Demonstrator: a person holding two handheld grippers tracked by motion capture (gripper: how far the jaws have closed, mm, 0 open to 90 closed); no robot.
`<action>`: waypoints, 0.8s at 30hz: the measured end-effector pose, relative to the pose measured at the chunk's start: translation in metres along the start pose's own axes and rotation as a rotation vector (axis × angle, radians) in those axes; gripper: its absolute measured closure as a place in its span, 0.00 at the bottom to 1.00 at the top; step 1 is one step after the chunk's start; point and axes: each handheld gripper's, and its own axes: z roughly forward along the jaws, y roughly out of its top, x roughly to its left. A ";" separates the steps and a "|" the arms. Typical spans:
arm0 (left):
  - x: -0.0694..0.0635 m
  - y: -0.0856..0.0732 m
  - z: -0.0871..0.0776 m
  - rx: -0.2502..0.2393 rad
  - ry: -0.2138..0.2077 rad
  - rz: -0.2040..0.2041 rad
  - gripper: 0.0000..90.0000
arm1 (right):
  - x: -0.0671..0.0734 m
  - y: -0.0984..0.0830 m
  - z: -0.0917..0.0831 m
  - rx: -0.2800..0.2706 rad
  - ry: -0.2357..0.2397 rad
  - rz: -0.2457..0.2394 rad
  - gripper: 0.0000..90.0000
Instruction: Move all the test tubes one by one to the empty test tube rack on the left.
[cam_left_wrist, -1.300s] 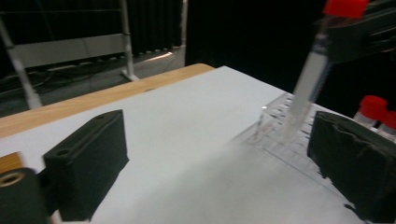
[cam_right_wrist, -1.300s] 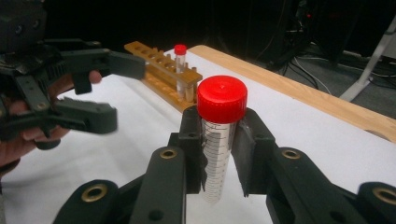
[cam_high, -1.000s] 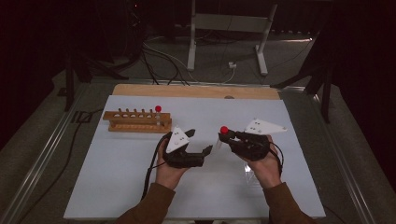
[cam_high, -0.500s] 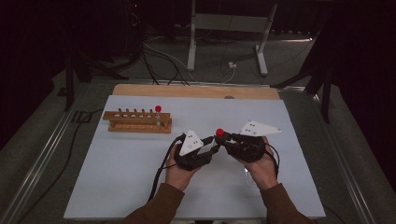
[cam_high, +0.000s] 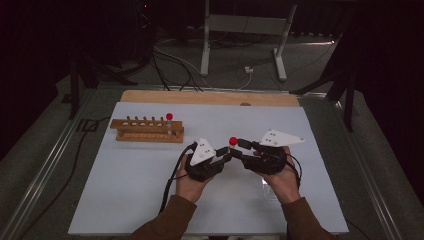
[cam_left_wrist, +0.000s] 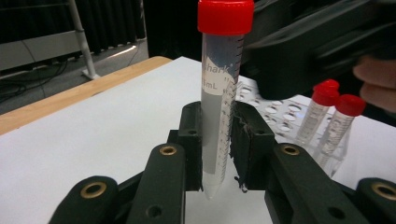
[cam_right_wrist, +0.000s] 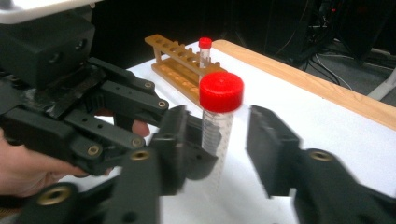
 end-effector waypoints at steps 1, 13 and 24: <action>0.001 0.000 -0.001 0.000 0.004 -0.002 0.84 | -0.001 0.000 -0.002 -0.003 -0.004 0.003 0.52; 0.019 0.000 -0.016 -0.017 0.046 -0.033 0.84 | -0.021 -0.003 -0.026 -0.026 -0.118 0.036 0.15; 0.039 -0.002 -0.035 -0.021 0.091 -0.058 0.85 | -0.042 -0.011 -0.046 -0.038 -0.180 0.062 0.03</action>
